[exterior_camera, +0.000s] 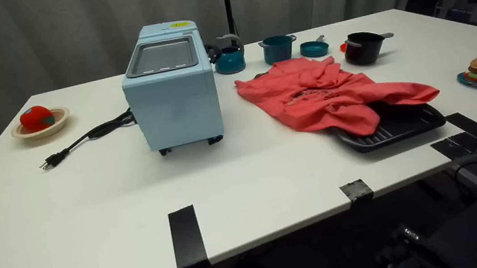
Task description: Pick up the peach towel and fold it.
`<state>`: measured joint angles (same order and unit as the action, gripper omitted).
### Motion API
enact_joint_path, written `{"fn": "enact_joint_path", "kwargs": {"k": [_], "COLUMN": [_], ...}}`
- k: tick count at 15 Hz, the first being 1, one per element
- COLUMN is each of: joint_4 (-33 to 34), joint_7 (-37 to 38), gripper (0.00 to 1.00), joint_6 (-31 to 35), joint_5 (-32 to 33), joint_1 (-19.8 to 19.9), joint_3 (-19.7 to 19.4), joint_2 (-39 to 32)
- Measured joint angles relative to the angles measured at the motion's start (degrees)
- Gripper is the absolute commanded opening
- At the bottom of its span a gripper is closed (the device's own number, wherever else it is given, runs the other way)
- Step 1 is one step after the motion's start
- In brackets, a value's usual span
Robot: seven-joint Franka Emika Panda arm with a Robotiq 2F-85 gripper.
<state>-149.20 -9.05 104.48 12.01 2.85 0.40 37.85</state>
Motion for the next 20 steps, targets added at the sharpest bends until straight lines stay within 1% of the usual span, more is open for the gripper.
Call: {"fn": "enact_joint_path", "kwargs": {"k": [9, 12, 16, 20], "joint_4": [0.00, 0.11, 1.40, 4.40], "joint_7": [0.01, 0.01, 0.01, 0.40], "gripper": [1.00, 1.00, 1.00, 1.00], "joint_6": [0.01, 1.06, 7.18, 15.70], "joint_5": [0.00, -0.17, -1.28, -4.13], "joint_1": [0.00, 0.00, 0.00, -0.04], "joint_3": [0.00, -0.43, -1.64, -2.02], "joint_2": [-0.09, -0.47, -4.14, -12.14]}}
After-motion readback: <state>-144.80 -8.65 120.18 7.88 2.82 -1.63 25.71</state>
